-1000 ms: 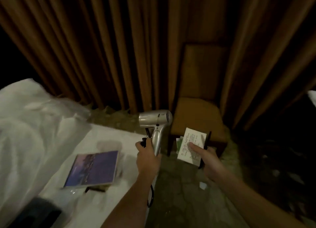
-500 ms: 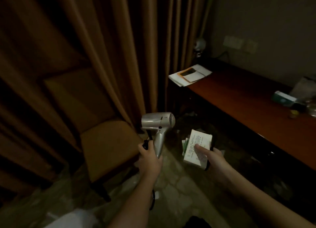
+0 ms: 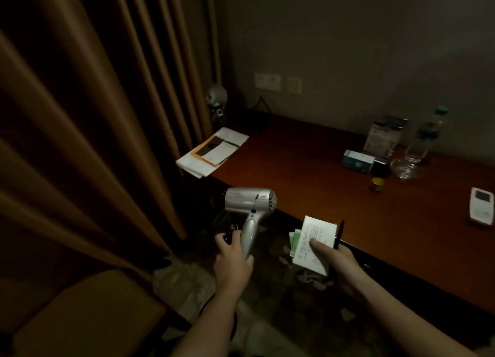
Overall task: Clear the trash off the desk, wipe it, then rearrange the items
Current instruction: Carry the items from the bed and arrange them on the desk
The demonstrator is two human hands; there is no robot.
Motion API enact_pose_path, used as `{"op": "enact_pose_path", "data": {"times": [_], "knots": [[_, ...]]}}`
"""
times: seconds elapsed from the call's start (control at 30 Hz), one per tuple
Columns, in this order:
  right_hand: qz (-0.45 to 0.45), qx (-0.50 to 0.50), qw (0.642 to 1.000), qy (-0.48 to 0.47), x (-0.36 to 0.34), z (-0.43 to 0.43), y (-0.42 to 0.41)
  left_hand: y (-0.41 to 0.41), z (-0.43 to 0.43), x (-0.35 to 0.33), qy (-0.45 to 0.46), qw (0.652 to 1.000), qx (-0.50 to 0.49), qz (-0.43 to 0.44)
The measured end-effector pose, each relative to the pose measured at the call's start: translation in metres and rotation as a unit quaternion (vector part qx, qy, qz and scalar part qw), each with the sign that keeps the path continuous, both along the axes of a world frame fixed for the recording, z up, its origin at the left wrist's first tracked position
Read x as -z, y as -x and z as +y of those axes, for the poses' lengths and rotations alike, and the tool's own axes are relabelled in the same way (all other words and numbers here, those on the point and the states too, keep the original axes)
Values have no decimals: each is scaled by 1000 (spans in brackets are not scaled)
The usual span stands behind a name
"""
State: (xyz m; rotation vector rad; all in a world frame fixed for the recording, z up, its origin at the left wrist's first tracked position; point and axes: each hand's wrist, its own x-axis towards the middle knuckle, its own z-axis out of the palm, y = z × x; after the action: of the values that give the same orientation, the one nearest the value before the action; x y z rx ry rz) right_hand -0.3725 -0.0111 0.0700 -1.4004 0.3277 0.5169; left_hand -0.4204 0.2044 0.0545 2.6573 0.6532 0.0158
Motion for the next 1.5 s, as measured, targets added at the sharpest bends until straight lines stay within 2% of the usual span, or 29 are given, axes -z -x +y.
{"op": "enact_pose_path", "data": {"times": [0.13, 0.27, 0.4, 0.57, 0.67, 0.8, 0.93, 1.1, 1.23, 1.4, 1.5], "knots": [[20, 72, 997, -15, 15, -16, -46, -69, -13, 12, -7, 998, 61, 17], [18, 143, 989, -16, 28, -31, -98, -156, -32, 28, 28, 994, 103, 37], [35, 240, 970, -19, 40, -47, -142, -241, -49, 38, 29, 983, 177, 33], [43, 309, 950, -25, 43, -53, -185, -328, -65, 42, 13, 963, 266, 30], [70, 344, 935, -38, 54, -58, -204, -360, -78, 53, 11, 957, 284, 63], [78, 348, 933, -58, 57, -55, -224, -379, -84, 60, -4, 951, 298, 79], [79, 294, 951, -61, 62, -57, -261, -392, -81, 59, -17, 958, 271, 95], [103, 251, 957, -103, 56, -26, -308, -427, -53, 61, -24, 964, 242, 104], [98, 242, 962, -81, 59, 4, -353, -465, -23, 66, -10, 971, 219, 96], [120, 262, 952, -101, 70, 58, -409, -534, 27, 82, -4, 971, 220, 97], [144, 294, 934, -141, 79, 100, -434, -577, 62, 94, -4, 967, 229, 108]]}}
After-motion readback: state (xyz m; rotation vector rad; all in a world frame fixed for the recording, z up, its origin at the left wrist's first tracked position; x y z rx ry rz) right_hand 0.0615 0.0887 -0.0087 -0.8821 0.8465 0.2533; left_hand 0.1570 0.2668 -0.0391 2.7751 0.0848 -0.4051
